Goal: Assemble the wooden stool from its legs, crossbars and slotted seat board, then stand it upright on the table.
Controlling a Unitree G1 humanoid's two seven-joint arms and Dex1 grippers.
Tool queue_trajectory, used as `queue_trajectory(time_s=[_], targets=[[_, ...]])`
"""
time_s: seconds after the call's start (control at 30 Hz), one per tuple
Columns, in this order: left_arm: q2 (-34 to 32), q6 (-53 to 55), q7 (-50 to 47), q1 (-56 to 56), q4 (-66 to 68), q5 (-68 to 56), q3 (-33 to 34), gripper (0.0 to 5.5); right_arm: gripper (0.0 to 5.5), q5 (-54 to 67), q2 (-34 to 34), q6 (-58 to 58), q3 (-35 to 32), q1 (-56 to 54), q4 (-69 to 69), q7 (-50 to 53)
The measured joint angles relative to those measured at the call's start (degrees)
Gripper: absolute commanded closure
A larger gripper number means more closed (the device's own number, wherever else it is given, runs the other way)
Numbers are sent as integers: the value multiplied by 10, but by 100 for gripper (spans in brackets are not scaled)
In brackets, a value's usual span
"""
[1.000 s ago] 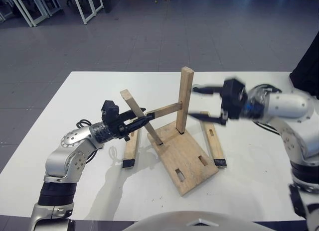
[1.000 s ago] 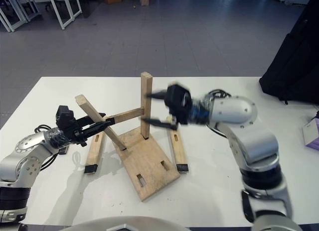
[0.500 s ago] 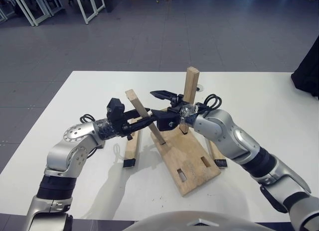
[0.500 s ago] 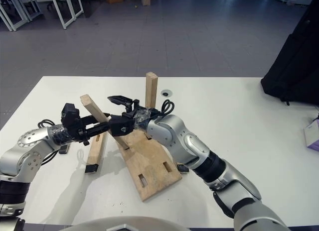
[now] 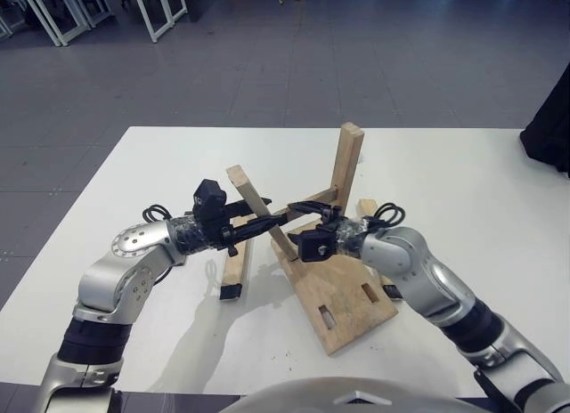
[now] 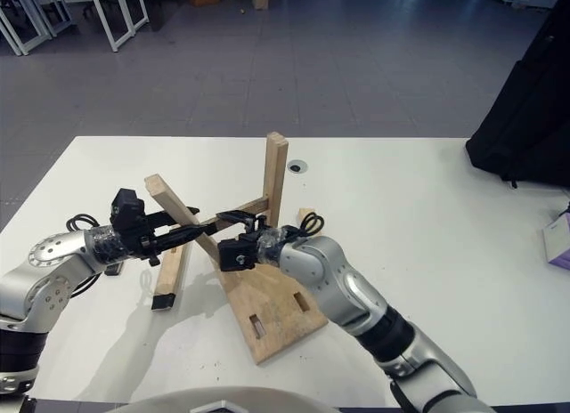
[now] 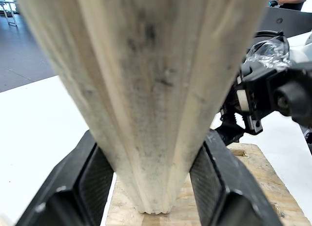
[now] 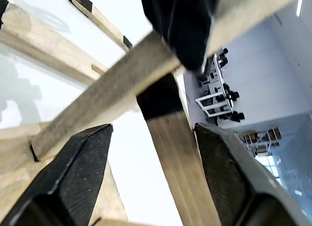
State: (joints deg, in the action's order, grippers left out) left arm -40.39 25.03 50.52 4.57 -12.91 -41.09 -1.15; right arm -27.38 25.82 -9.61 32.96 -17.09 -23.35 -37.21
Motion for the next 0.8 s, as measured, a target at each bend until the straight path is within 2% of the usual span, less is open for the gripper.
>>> queue_trajectory(time_s=[0.07, 0.17, 0.27, 0.33, 0.4, 0.5, 0.7, 0.8], targets=[[1, -2, -5, -6, -5, -2, 0, 343, 244, 51, 6, -20, -49, 28, -48, -14], [2, -4, -12, -13, -12, -3, 1, 343, 244, 168, 12, -99, -113, 25, -108, -88], [6, -6, -15, -16, -14, -3, 3, 343, 244, 258, 23, -141, -170, -27, -145, -133], [10, -6, -16, -17, -14, -3, 3, 343, 244, 251, -2, -143, -189, -97, -137, -91], [13, -6, -17, -16, -14, -3, 2, 343, 244, 218, -27, -130, -175, -119, -106, -44], [14, -6, -17, -14, -12, -3, 1, 343, 244, 154, -19, -67, -115, -93, -42, -11], [14, -6, -16, -12, -7, -3, 0, 343, 244, -36, -13, 123, -4, -63, 111, 131], [14, -6, -15, -7, -2, -3, 0, 343, 244, -62, -10, 133, 10, -81, 126, 130]])
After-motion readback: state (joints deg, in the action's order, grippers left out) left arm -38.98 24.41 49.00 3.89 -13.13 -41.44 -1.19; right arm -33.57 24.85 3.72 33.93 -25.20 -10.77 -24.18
